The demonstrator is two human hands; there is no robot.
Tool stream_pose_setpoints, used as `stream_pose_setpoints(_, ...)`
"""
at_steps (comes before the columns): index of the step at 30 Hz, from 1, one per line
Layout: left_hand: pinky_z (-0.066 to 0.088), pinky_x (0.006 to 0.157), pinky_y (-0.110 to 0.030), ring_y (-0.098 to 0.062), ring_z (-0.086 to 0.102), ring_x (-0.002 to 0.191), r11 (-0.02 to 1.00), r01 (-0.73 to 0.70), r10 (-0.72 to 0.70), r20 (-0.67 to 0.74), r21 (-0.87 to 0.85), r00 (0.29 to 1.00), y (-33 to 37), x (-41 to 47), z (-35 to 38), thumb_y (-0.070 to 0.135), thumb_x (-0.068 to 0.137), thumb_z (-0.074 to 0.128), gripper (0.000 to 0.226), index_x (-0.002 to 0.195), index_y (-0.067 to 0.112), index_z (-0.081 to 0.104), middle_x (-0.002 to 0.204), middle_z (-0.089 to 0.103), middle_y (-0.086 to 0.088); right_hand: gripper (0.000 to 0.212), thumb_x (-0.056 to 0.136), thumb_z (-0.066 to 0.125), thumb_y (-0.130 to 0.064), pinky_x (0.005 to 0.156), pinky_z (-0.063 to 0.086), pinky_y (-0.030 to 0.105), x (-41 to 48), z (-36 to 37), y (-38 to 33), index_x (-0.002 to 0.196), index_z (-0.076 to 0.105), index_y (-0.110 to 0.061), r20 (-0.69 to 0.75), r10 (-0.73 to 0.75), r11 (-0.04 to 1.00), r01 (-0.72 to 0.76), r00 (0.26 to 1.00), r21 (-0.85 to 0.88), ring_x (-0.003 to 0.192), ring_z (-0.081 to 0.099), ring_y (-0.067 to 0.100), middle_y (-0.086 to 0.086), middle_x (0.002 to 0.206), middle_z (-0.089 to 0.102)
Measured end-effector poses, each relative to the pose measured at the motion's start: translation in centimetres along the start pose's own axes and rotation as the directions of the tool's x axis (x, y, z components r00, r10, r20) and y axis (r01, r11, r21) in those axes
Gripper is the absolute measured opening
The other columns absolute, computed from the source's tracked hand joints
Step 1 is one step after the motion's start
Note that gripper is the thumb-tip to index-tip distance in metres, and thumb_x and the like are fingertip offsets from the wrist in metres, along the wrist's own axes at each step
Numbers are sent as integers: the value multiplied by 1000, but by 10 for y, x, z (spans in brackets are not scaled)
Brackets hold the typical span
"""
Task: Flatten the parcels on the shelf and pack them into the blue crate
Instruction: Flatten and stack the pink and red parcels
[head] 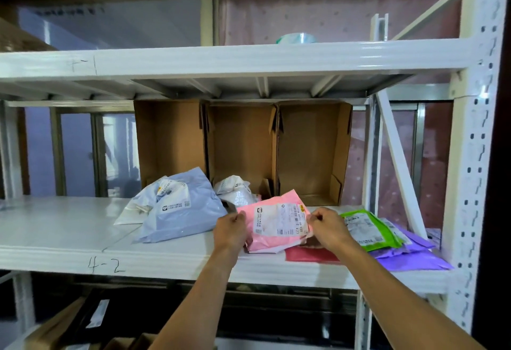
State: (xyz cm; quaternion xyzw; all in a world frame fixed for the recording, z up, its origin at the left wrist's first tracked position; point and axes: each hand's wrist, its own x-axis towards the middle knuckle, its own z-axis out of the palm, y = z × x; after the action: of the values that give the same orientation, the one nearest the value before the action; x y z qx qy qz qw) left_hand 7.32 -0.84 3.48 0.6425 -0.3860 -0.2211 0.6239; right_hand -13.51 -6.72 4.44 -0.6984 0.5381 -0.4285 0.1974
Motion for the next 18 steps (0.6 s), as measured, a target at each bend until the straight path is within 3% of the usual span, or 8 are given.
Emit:
stream_pose_setpoints(3, 50, 74, -35, -29, 63, 91, 995, 59, -65, -67, -86, 996, 2, 2, -1, 23, 101, 50, 30, 96, 3, 71, 99, 70, -12, 17, 96, 54, -19, 80, 51, 40, 3, -1, -3, 88, 68, -13, 3, -34, 999, 35, 999, -30, 90, 63, 26, 5, 93, 69)
stream_pose_setpoints(7, 53, 89, -40, -34, 63, 99, 1000, 16, -20, -144, -26, 989, -4, 8, -4, 20, 101, 47, 31, 109, 0, 69, 112, 69, -18, 18, 94, 52, -14, 82, 53, 38, 8, -6, -5, 91, 70, -13, -23, 3, 1000, -3, 1000, -24, 91, 64, 27, 6, 93, 70)
stream_pose_setpoints(10, 48, 69, -26, -16, 60, 82, 996, -67, 70, -71, 53, 995, -5, 1, -1, 18, 98, 54, 26, 121, 10, 62, 110, 66, -7, 17, 96, 51, -20, 84, 53, 40, 10, -10, -3, 90, 67, -16, -13, -5, 998, 4, 1000, -69, 95, 65, 29, 6, 94, 72)
stream_pose_setpoints(11, 45, 70, -25, -15, 60, 85, 994, -91, 95, -54, 67, 994, -6, -2, 1, 20, 97, 58, 31, 127, 14, 57, 113, 63, -5, 17, 98, 50, -24, 84, 52, 39, 8, -9, -4, 93, 65, -17, -15, -27, 993, 25, 1000, -117, 96, 64, 28, 6, 96, 71)
stream_pose_setpoints(14, 42, 95, -35, -27, 54, 117, 947, -197, 221, -68, 253, 973, -9, -9, 7, 21, 93, 65, 50, 139, 17, 47, 131, 53, -5, 18, 101, 46, -28, 83, 50, 37, -2, -4, -13, 106, 61, -19, -36, -152, 962, 140, 988, -234, 100, 61, 23, 2, 108, 67)
stream_pose_setpoints(16, 41, 102, -39, -27, 51, 121, 900, -288, 329, -77, 328, 941, -11, -14, 9, 19, 92, 64, 44, 135, 18, 55, 132, 52, -4, 26, 101, 44, -31, 88, 48, 36, -9, 2, -21, 120, 59, -21, -1, -260, 926, 249, 966, -285, 110, 59, 22, 0, 122, 63)
stream_pose_setpoints(18, 48, 99, -40, -22, 59, 113, 845, -407, 449, -46, 346, 893, -13, -16, 8, 16, 91, 60, 26, 115, 21, 71, 121, 63, 0, 35, 104, 39, -34, 96, 45, 36, -15, 8, -28, 133, 55, -21, 118, -339, 873, 358, 933, -332, 121, 54, 20, 0, 134, 57)
